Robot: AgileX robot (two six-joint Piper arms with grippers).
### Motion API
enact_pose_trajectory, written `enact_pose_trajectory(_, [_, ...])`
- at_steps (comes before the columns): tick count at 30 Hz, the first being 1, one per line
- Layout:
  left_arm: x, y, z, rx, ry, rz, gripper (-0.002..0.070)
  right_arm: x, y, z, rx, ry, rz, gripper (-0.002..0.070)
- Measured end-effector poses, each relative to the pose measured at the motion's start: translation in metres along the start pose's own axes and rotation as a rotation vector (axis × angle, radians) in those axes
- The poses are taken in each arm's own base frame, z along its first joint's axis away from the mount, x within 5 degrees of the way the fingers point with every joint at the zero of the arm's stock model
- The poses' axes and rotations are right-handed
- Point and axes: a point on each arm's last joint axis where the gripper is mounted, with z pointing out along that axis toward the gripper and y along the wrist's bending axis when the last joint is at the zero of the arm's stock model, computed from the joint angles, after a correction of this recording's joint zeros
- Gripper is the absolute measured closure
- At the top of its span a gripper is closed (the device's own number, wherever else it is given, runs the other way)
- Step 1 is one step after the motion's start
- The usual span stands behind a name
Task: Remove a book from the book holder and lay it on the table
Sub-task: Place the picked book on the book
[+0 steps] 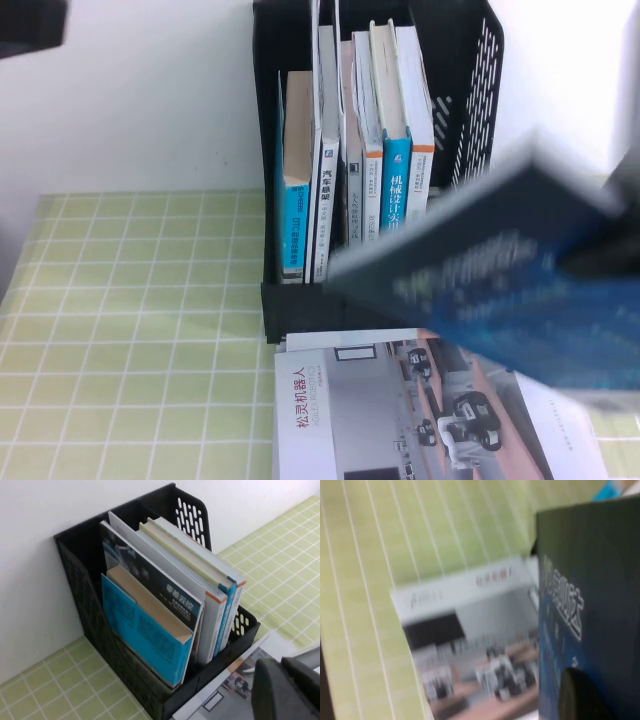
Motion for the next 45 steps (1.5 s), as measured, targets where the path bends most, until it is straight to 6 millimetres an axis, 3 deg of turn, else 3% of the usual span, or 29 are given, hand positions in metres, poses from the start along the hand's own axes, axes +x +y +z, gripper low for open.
enact_pose_trajectory(5, [0.014, -0.013, -0.021, -0.023, -0.003, 0.003, 0.0676, -0.008, 0.026, 0.057, 0.101, 0.255, -0.159, 0.0544])
enact_pose_trajectory(9, [0.033, -0.019, -0.027, -0.051, 0.006, -0.013, 0.0676, -0.016, 0.05, 0.102, 0.257, 0.329, -0.178, 0.0544])
enact_pose_trajectory(13, [0.053, -0.022, -0.027, -0.065, 0.016, -0.031, 0.0676, -0.017, 0.06, 0.147, 0.44, 0.387, -0.242, 0.0544])
enact_pose_trajectory(19, [0.071, -0.024, -0.025, -0.077, 0.008, -0.049, 0.0676, -0.017, 0.088, 0.213, 0.397, 0.442, -0.337, 0.0545])
enact_pose_trajectory(24, [0.073, -0.027, -0.024, -0.054, 0.02, -0.018, 0.0676, -0.01, 0.105, 0.251, 0.319, 0.473, -0.317, 0.0544])
enact_pose_trajectory(27, [0.074, -0.029, -0.023, -0.048, 0.035, -0.005, 0.0676, -0.006, 0.11, 0.263, 0.276, 0.48, -0.286, 0.0544])
enact_pose_trajectory(34, [0.076, -0.028, -0.023, -0.064, 0.051, -0.001, 0.0676, -0.005, 0.121, 0.269, 0.13, 0.455, -0.302, 0.0542])
enact_pose_trajectory(42, [0.076, -0.028, -0.023, -0.065, 0.051, -0.004, 0.0676, -0.01, 0.146, 0.28, -0.178, 0.328, -0.516, 0.054])
enact_pose_trajectory(45, [0.076, -0.028, -0.023, -0.065, 0.051, -0.004, 0.0676, -0.013, 0.149, 0.28, -0.211, 0.292, -0.538, 0.054])
